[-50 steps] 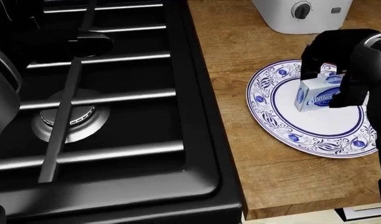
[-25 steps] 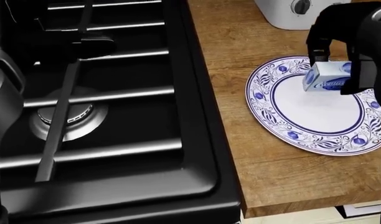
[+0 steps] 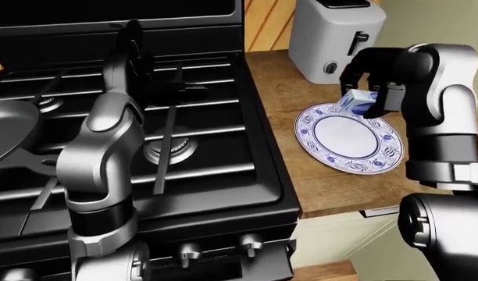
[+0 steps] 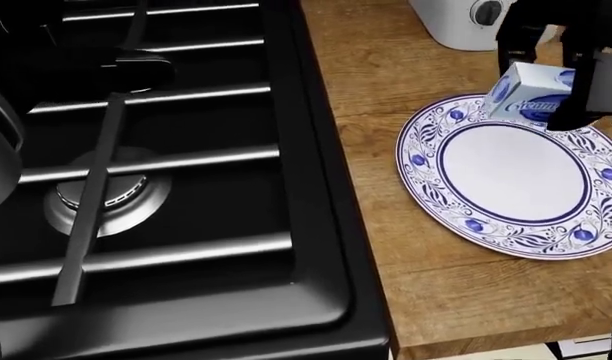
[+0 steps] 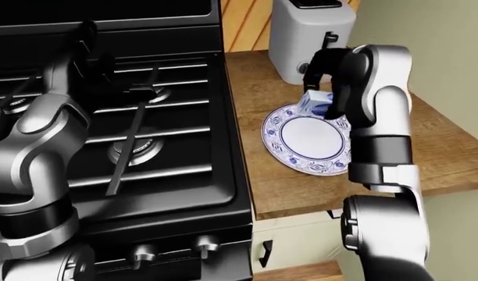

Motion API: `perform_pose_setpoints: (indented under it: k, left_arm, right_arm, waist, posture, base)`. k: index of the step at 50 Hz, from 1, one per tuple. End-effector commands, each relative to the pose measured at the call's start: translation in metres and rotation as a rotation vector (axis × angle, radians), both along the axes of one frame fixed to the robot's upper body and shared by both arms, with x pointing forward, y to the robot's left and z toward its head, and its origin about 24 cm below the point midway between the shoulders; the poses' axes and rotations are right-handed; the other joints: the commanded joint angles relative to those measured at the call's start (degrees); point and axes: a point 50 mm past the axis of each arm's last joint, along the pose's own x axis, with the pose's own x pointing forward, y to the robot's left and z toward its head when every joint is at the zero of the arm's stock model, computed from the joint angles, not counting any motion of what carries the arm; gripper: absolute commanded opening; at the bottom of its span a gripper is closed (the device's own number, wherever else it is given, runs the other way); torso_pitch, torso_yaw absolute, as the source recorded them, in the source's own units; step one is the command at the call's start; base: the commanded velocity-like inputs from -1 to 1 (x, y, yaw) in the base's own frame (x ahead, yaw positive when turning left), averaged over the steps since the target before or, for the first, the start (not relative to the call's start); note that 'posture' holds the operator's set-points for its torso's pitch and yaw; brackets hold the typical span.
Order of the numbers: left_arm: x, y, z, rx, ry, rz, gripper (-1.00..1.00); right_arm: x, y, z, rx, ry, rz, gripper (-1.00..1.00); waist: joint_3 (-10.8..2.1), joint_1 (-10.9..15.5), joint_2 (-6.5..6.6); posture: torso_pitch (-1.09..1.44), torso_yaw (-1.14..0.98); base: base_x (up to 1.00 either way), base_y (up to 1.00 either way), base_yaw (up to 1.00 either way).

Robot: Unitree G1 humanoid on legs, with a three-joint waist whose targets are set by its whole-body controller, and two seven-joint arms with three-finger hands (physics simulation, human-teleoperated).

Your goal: Pick the cream cheese stick from the plate and place it in the pan.

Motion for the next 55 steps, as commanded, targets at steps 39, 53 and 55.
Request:
perform_pose_setpoints:
  k: [39,53,55]
  left_arm:
    - [-0.003,0.001,0.023,-0.006,-0.101,0.010,1.00]
    - [-0.003,-0.001,0.021,-0.005,-0.099,0.005,1.00]
    - [-0.002,-0.002,0.021,-0.003,-0.097,0.003,1.00]
  right_arm:
    - [-0.023,0.010,0.064,-0.044,-0.161,0.016,-1.00]
    - [-0.022,0.008,0.064,-0.045,-0.167,0.017,-1.00]
    - [-0.022,0.007,0.064,-0.047,-0.169,0.013,-1.00]
  waist:
    - [-2.98,0.4,0.52]
    - [-3.61,-0.3,-3.31]
    - [-4.08,0.0,-3.73]
  posture:
    - [0.00,0.00]
    - [0.00,0.00]
    - [0.00,0.00]
  base:
    - [-0.11,0.00,0.00]
    - [-0.28,0.00,0.00]
    - [-0.28,0.00,0.00]
